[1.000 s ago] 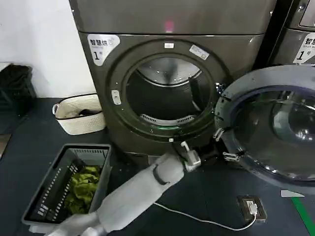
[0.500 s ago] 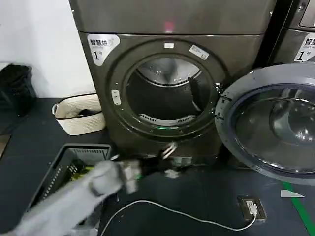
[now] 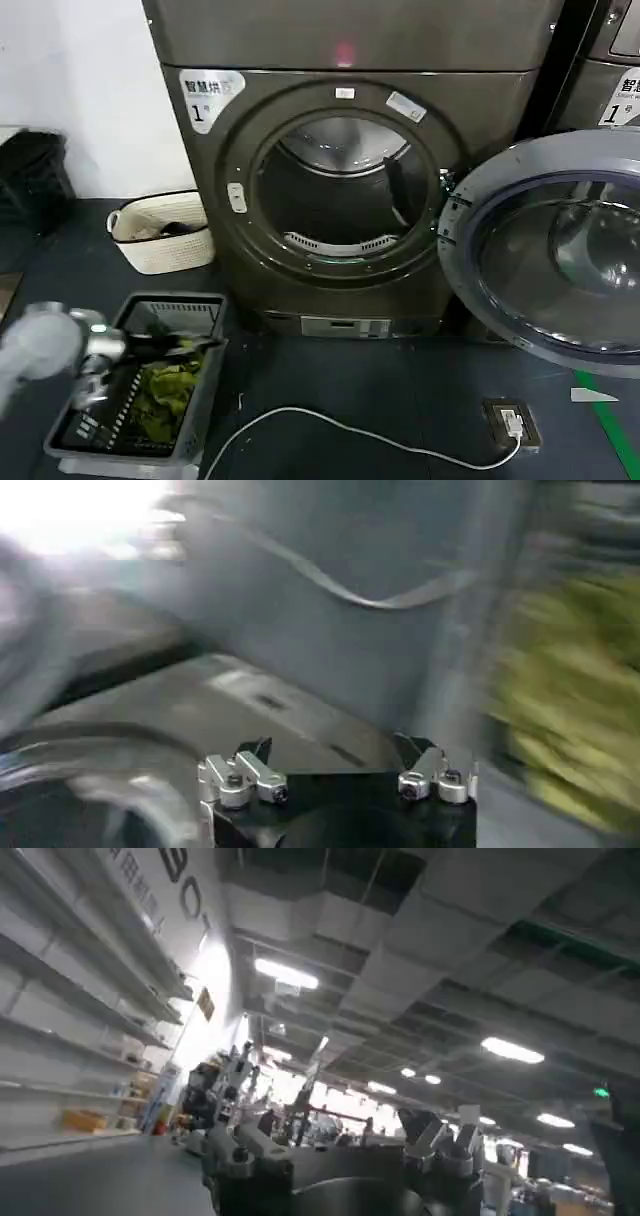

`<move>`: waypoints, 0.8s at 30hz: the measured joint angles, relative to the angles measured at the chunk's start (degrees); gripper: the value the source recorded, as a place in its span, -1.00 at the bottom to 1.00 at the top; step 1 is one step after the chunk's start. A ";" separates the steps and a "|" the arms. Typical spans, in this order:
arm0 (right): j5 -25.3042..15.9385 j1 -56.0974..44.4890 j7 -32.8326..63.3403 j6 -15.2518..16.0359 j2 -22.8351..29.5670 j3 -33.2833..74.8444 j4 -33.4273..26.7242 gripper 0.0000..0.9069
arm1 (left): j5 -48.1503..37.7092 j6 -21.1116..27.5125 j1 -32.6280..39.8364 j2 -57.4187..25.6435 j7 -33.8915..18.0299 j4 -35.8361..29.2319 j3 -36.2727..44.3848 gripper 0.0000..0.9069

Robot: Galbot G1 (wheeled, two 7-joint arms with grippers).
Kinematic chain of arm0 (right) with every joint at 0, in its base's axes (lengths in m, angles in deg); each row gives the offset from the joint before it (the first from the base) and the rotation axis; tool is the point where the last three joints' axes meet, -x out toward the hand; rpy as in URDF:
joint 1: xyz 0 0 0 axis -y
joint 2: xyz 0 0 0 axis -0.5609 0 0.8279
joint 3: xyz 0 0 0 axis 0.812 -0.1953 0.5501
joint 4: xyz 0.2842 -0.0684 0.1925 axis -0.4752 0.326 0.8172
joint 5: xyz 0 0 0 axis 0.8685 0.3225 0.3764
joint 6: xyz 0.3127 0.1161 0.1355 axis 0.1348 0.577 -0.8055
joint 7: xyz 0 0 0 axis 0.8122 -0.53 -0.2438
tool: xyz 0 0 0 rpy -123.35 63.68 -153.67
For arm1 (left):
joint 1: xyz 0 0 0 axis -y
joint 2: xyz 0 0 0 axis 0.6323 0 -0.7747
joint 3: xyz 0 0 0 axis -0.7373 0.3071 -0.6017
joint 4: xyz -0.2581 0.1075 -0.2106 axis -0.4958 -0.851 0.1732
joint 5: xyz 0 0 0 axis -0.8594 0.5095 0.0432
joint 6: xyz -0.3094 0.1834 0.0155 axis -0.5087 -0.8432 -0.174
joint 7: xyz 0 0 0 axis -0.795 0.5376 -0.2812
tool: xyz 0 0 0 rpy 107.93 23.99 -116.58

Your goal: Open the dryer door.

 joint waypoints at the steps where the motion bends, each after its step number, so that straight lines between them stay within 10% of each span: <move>1: 0.05 0.09 -0.11 -0.12 0.12 -0.21 0.07 1.00 | 4.62 -0.04 -0.71 -0.83 -1.25 0.70 -0.59 1.00; 9: -0.38 0.67 -1.29 -1.56 0.80 -1.47 0.16 1.00 | 23.96 0.03 -0.96 -2.18 -2.70 6.04 -1.87 1.00; 24: -0.23 1.19 -1.59 -1.92 1.07 -2.77 0.19 1.00 | 28.41 0.11 0.59 -1.31 -1.89 10.08 -2.22 1.00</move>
